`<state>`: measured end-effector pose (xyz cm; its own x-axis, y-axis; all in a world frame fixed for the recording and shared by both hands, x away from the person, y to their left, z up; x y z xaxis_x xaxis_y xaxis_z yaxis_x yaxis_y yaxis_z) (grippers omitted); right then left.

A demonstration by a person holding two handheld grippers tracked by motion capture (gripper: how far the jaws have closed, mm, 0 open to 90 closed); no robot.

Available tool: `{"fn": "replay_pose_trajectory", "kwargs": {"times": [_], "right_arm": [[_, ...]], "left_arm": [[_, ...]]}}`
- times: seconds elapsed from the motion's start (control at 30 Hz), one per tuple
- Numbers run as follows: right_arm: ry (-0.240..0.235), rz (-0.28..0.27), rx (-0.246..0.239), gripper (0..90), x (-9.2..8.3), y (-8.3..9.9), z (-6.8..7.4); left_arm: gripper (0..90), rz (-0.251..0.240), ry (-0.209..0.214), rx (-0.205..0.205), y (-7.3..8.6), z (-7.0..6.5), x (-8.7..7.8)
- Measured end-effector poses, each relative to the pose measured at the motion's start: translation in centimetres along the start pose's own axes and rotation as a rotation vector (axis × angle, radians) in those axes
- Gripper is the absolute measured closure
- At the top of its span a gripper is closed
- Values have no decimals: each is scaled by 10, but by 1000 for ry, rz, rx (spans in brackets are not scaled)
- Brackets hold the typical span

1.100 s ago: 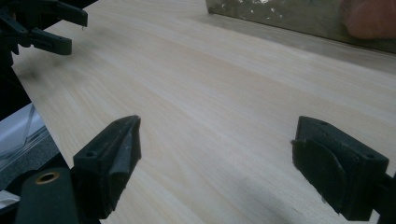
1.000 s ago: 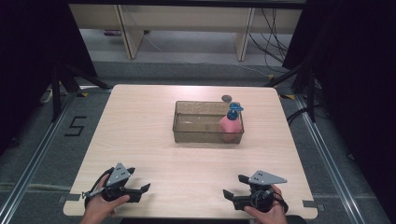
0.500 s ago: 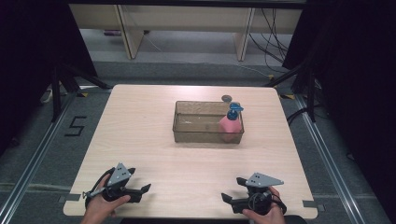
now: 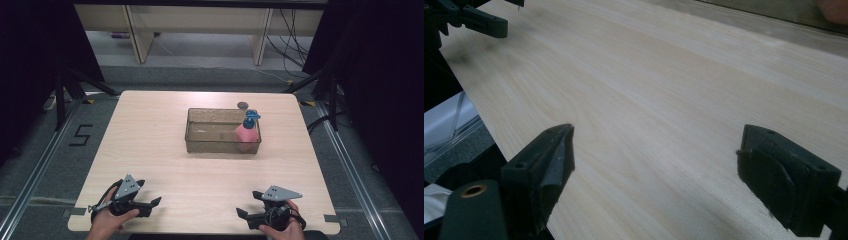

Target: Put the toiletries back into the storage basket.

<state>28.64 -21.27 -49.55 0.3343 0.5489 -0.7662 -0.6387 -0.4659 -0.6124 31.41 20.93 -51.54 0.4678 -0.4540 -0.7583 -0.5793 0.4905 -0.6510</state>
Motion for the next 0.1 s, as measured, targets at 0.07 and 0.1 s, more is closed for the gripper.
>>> {"fn": "replay_pose_trajectory", "kwargs": {"times": [0.07,0.1], "right_arm": [[1,3,0,162,0,0,0],[4,3,-5,161,0,0,-1]], "left_arm": [[148,5,-1,1,0,0,0],[149,8,-1,2,0,0,0]]}}
Point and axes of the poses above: each handheld gripper's, and its own axes: x roughly forward along the jaws, y roughly out of its underside, z roughly to its left, the point moved 1 cm from there along x, roughly forward along the jaws, and after that the axes turned 15 degrees about z, right-handed, at the moved point
